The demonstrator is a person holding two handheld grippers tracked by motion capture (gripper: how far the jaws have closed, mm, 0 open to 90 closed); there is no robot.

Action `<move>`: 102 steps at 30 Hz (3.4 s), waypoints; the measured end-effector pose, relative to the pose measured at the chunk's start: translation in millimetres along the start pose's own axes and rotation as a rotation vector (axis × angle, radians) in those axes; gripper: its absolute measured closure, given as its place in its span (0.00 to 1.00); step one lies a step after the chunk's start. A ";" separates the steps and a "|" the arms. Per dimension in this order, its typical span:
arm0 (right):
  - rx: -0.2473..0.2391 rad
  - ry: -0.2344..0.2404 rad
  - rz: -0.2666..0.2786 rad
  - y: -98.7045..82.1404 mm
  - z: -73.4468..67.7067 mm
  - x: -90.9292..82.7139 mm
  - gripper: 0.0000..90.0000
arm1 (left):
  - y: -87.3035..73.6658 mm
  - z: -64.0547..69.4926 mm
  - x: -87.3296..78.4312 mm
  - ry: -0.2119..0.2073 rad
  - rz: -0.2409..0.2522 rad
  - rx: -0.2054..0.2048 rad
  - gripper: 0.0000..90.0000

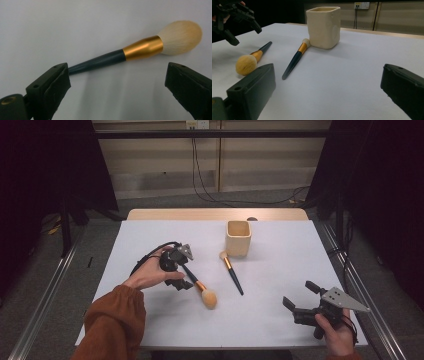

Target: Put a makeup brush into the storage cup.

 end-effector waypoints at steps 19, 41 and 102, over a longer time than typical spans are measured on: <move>0.000 0.003 -0.015 -1.1 0.2 1.0 0.00 | 12.3 -5.9 19.8 -0.020 -0.043 0.146 0.05; 0.002 0.013 -0.019 -1.3 -0.8 1.8 0.00 | 24.7 -11.8 44.0 -0.026 -0.186 0.198 0.10; 0.004 0.014 -0.047 -3.6 -0.7 4.3 0.00 | 10.2 -4.6 22.3 -0.141 -0.114 -0.025 0.83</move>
Point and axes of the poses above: each handheld gripper's, and its own axes: x roughly forward along the jaws, y roughly out of its top, z roughly to its right, the point moved 3 cm from there along x, roughly forward along the jaws, and after that the axes turned 14 degrees about -z, right-handed, at the moved point
